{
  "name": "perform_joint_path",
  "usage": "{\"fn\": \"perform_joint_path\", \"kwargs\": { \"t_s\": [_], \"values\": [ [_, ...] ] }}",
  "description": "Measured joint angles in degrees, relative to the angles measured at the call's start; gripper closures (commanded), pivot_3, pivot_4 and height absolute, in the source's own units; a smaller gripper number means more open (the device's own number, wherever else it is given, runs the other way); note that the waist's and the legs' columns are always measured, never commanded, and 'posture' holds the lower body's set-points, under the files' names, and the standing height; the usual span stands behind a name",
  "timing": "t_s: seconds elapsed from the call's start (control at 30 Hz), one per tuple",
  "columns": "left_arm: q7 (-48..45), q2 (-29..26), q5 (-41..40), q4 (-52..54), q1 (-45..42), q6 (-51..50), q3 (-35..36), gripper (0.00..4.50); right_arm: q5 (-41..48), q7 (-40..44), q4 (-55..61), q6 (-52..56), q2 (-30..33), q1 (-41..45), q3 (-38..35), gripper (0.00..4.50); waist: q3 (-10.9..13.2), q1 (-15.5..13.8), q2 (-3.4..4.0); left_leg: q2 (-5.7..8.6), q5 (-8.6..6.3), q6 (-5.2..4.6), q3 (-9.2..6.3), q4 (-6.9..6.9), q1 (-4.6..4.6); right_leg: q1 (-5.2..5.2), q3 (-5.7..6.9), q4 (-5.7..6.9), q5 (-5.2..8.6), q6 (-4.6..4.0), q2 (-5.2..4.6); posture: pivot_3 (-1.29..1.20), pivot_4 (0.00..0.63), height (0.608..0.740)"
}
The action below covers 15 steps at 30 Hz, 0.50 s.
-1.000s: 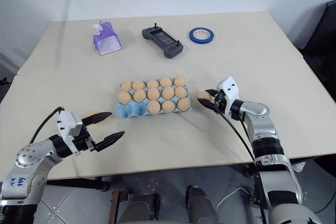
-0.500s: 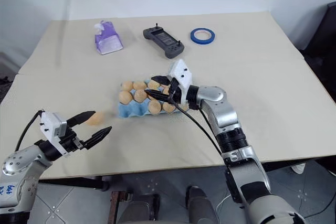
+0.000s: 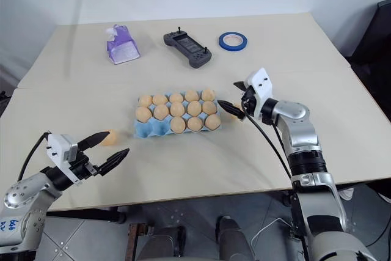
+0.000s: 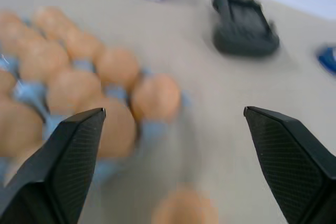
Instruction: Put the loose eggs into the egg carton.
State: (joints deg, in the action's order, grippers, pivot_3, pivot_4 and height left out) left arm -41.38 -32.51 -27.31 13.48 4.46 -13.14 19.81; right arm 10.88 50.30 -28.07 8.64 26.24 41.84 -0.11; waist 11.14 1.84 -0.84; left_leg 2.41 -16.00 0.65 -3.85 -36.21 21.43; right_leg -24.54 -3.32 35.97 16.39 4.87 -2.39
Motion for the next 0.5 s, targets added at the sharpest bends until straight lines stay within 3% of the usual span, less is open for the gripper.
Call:
{"fn": "perform_joint_path", "kwargs": {
  "t_s": [0.23,0.33,0.5],
  "values": [
    [-0.38,0.01,0.02,-0.53,-2.07,-0.01,-1.45,0.0,-2.01,-2.47,-6.78,-1.1,-1.25,-0.25,0.14,0.02,0.0,0.14,0.0,-0.03,0.0,0.0,0.09,-0.07,-0.06,0.02,-0.08,0.06,-0.04,-0.02,0.05,0.0,0.15,0.74],
    [-0.73,0.01,0.02,-0.7,-2.79,-0.06,-2.05,0.0,-2.58,-3.61,-10.82,-2.35,-2.54,1.32,0.13,0.62,0.0,0.09,0.0,-0.03,0.0,0.0,0.09,-0.08,-0.06,0.02,-0.07,0.06,-0.05,-0.01,0.06,0.0,0.15,0.74],
    [-0.84,0.0,0.02,-0.7,-3.59,-0.09,-2.34,0.0,-2.61,-3.49,-14.76,-5.2,-3.36,3.04,0.09,2.3,0.0,-0.03,0.0,-0.03,0.0,0.0,0.09,-0.06,-0.05,0.02,-0.07,0.02,-0.05,0.0,0.05,0.0,0.15,0.74]
  ]
}}
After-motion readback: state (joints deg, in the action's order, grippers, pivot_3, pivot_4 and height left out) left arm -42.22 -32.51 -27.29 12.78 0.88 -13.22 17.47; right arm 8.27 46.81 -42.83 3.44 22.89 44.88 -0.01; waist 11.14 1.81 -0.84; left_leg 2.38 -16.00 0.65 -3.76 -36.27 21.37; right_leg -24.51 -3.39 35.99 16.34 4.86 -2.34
